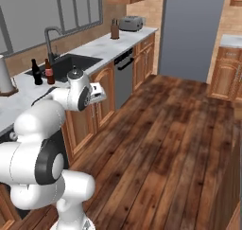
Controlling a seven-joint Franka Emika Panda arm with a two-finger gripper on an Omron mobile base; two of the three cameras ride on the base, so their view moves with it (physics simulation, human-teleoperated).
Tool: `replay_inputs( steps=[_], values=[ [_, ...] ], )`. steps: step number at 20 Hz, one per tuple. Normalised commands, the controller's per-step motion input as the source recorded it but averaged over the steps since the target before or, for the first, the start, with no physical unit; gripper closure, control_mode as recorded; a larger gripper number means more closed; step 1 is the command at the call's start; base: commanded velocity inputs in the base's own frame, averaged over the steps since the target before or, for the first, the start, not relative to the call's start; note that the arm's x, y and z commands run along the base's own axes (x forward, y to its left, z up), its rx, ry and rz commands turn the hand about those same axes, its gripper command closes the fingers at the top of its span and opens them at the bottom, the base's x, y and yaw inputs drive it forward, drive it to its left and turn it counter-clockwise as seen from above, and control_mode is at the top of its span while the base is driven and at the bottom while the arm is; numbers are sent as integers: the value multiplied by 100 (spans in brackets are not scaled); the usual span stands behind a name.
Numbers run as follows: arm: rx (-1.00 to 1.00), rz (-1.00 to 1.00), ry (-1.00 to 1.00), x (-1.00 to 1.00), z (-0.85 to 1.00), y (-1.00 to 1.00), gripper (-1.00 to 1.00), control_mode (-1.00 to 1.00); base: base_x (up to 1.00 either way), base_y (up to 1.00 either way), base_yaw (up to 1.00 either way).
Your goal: Place the large bottle from the dining counter next to the other large bottle outside the sink, and place the small bottle from the dining counter next to the other small bottle inside the sink.
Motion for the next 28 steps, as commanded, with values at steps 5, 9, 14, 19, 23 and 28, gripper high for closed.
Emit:
replay_inputs(
  steps=[5,9,14,19,23,28],
  values=[
    [0,0,0,0,0,0,-100,100,-36,-50,-4],
    [0,0,0,0,0,0,-100,100,-53,-36,-18],
    [0,0,0,0,0,0,-100,100,-71,-21,-22],
    [0,0,0,0,0,0,-100,100,-80,-9,-27],
    [0,0,0,0,0,0,-100,100,-35,-29,-18],
    [0,0,0,0,0,0,-100,100,-3,-64,-3]
  ],
)
